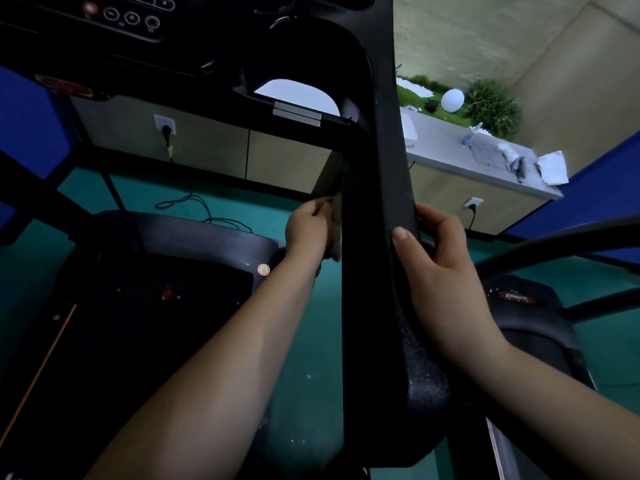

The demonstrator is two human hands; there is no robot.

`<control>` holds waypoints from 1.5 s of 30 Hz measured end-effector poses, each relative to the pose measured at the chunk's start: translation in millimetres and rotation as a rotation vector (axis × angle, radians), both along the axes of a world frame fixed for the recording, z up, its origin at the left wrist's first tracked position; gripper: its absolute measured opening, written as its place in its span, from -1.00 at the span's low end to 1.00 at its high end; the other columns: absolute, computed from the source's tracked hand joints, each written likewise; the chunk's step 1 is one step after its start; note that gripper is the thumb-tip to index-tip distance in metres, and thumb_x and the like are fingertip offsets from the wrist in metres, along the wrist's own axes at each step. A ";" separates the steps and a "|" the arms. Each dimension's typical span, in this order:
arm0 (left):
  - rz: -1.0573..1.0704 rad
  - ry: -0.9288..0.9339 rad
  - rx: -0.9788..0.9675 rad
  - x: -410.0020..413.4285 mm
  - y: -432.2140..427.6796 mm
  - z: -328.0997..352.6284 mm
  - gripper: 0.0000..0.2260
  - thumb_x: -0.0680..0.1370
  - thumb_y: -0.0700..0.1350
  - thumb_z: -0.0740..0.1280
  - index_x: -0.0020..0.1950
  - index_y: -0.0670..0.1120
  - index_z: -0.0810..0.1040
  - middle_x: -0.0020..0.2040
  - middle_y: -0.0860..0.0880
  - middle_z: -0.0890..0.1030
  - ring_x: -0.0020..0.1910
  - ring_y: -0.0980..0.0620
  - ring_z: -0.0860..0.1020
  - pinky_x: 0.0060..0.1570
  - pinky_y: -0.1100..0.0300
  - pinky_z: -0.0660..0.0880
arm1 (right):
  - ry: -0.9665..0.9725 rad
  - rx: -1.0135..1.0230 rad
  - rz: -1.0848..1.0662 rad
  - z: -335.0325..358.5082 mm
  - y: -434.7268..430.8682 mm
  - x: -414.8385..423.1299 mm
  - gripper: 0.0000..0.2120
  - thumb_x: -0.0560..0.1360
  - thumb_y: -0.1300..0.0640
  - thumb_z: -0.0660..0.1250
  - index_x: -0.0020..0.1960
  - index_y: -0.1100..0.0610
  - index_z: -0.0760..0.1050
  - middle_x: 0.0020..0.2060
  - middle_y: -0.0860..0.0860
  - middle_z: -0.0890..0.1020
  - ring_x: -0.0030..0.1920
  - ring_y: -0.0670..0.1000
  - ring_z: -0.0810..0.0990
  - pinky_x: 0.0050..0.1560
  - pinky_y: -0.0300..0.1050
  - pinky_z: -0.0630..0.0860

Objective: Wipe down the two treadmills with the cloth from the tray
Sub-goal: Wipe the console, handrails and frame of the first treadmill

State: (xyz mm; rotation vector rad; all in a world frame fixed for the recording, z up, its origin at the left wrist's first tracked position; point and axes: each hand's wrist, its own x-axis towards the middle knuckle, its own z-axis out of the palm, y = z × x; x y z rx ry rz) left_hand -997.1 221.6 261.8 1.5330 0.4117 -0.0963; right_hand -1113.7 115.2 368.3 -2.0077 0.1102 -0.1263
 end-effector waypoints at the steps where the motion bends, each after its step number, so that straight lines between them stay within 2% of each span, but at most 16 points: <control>1: 0.113 -0.108 -0.016 0.3 1.0 2.5 -0.78 0.60 -0.09 0.23 0.18 -0.03 0.60 0.05 -0.06 0.65 -0.02 0.06 0.61 0.01 0.17 0.55 | -0.002 0.007 0.000 -1.0 -0.7 0.4 -0.75 0.57 0.05 0.28 0.23 -0.09 0.37 0.10 -0.12 0.58 0.11 -0.13 0.57 -0.17 -0.48 0.47; 3: 0.256 -0.296 -0.163 9.6 4.0 18.6 -0.77 0.58 -0.10 0.24 0.19 -0.04 0.58 0.13 0.00 0.62 0.12 0.06 0.57 0.18 0.11 0.49 | -0.010 0.014 -0.006 -2.1 -0.7 0.8 -0.75 0.56 0.06 0.28 0.23 -0.07 0.37 0.10 -0.13 0.58 0.10 -0.12 0.57 -0.19 -0.49 0.45; 7: 0.037 -0.485 -0.111 41.9 -1.4 44.4 -0.65 0.51 -0.08 0.21 0.28 -0.06 0.53 0.23 -0.05 0.57 0.21 0.04 0.53 0.25 0.03 0.46 | -0.016 0.042 -0.011 -1.5 0.6 1.3 -0.74 0.56 0.08 0.28 0.23 -0.03 0.38 0.06 -0.13 0.59 0.04 -0.14 0.60 -0.20 -0.46 0.47; 11: -0.040 -0.330 -0.020 50.4 -3.8 14.2 -0.70 0.61 -0.12 0.15 0.30 -0.08 0.52 0.18 -0.06 0.61 0.13 0.03 0.56 0.14 0.17 0.49 | -0.021 0.025 -0.017 -0.8 1.3 1.2 -0.77 0.56 0.08 0.28 0.19 -0.07 0.37 0.09 -0.11 0.58 0.07 -0.15 0.59 -0.16 -0.48 0.46; 14: -0.152 -0.018 -0.082 37.7 -2.5 -5.5 -0.74 0.62 -0.14 0.18 0.26 -0.12 0.52 0.00 -0.15 0.63 -0.09 -0.10 0.60 -0.21 0.27 0.54 | -0.017 0.027 -0.021 -1.6 2.0 1.4 -0.78 0.56 0.08 0.29 0.16 -0.11 0.36 0.11 -0.05 0.60 0.08 -0.09 0.59 -0.09 -0.40 0.51; 16: -0.152 0.057 -0.116 17.9 -7.5 -6.7 -0.76 0.61 -0.17 0.22 0.25 -0.12 0.53 -0.08 -0.12 0.63 -0.20 -0.04 0.58 -0.37 0.34 0.49 | -0.015 0.036 -0.020 -2.5 2.0 1.8 -0.78 0.56 0.07 0.29 0.15 -0.13 0.36 0.10 -0.03 0.60 0.07 -0.07 0.61 -0.02 -0.29 0.55; 18: 0.021 -0.055 -0.023 9.1 -6.3 -5.6 -0.76 0.61 -0.12 0.21 0.24 -0.09 0.54 0.05 -0.09 0.63 -0.02 -0.06 0.60 -0.13 0.23 0.53 | -0.014 0.048 -0.022 -4.6 2.1 2.5 -0.80 0.56 0.07 0.29 0.11 -0.17 0.36 0.11 -0.01 0.61 0.07 -0.05 0.61 0.07 -0.15 0.57; 21: 0.242 -0.349 -0.146 15.7 12.5 30.8 -0.73 0.62 -0.13 0.17 0.29 -0.06 0.50 0.18 -0.03 0.59 0.17 0.04 0.55 0.16 0.20 0.47 | -0.017 0.056 -0.031 -7.7 1.6 3.6 -0.78 0.55 0.05 0.30 0.11 -0.20 0.36 0.14 0.00 0.59 0.10 0.00 0.60 0.17 0.04 0.54; 23: 0.159 -0.521 -0.118 33.9 19.9 64.7 -0.71 0.62 -0.14 0.16 0.32 -0.03 0.47 0.25 0.00 0.55 0.24 0.10 0.50 0.26 0.21 0.43 | -0.014 0.054 -0.032 -8.8 1.1 4.2 -0.77 0.55 0.03 0.30 0.15 -0.17 0.35 0.16 0.00 0.57 0.12 0.00 0.59 0.18 0.06 0.53; 25: -0.015 -0.579 0.053 53.2 14.5 93.5 -0.68 0.62 -0.15 0.15 0.37 -0.07 0.46 0.32 -0.01 0.51 0.29 0.11 0.46 0.27 0.32 0.38 | -0.021 0.046 -0.034 -9.9 0.6 5.1 -0.75 0.54 0.03 0.30 0.18 -0.13 0.35 0.16 -0.01 0.56 0.13 -0.01 0.58 0.19 0.06 0.52; 28: -0.179 -0.542 0.305 68.4 -4.2 104.7 -0.67 0.61 -0.09 0.13 0.33 -0.07 0.51 0.32 -0.01 0.52 0.28 0.11 0.46 0.08 0.52 0.32 | -0.040 0.038 -0.032 -10.3 0.2 6.2 -0.74 0.54 0.04 0.30 0.19 -0.12 0.33 0.17 -0.02 0.54 0.15 -0.02 0.55 0.21 0.06 0.50; 33: -0.106 -0.189 0.336 49.3 -6.0 86.2 -0.62 0.61 0.06 0.06 0.22 -0.05 0.57 0.17 -0.11 0.61 0.15 -0.09 0.55 0.19 0.08 0.47 | -0.053 0.032 -0.032 -10.8 0.3 7.6 -0.67 0.54 0.06 0.29 0.28 0.04 0.37 0.20 0.00 0.50 0.17 -0.02 0.52 0.26 0.02 0.45; 35: -0.113 -0.148 0.318 28.0 -0.8 76.0 -0.59 0.56 0.15 0.08 0.10 -0.03 0.61 0.06 -0.08 0.66 0.06 -0.08 0.60 0.13 0.06 0.52 | -0.068 0.030 -0.033 -11.5 0.8 8.5 -0.61 0.54 0.07 0.30 0.33 0.12 0.36 0.24 0.04 0.46 0.22 0.00 0.48 0.31 0.01 0.40; 37: -0.137 -0.134 0.304 1.1 1.0 69.6 -0.62 0.61 0.09 0.08 0.06 -0.10 0.60 0.05 -0.13 0.66 0.05 -0.09 0.61 0.05 0.16 0.49 | -0.063 0.024 -0.023 -11.7 0.5 9.3 -0.58 0.54 0.07 0.29 0.36 0.14 0.34 0.28 0.05 0.42 0.26 0.03 0.45 0.34 0.02 0.36; 39: -0.151 -0.119 0.273 -22.8 1.1 63.5 -0.64 0.64 0.02 0.06 0.13 -0.13 0.57 0.07 -0.16 0.64 0.06 -0.09 0.60 0.10 0.10 0.50 | -0.063 0.017 -0.011 -11.5 0.0 9.3 -0.57 0.54 0.07 0.28 0.36 0.15 0.33 0.29 0.07 0.40 0.27 0.08 0.43 0.34 0.05 0.34; 45: -0.077 -0.137 0.251 -57.6 7.6 67.1 -0.75 0.63 -0.10 0.16 0.21 -0.07 0.57 0.03 -0.01 0.61 0.00 0.05 0.55 0.06 0.19 0.46 | -0.039 0.010 -0.011 -6.5 0.9 5.9 -0.56 0.54 0.08 0.28 0.37 0.16 0.31 0.32 0.11 0.37 0.31 0.12 0.37 0.37 0.02 0.30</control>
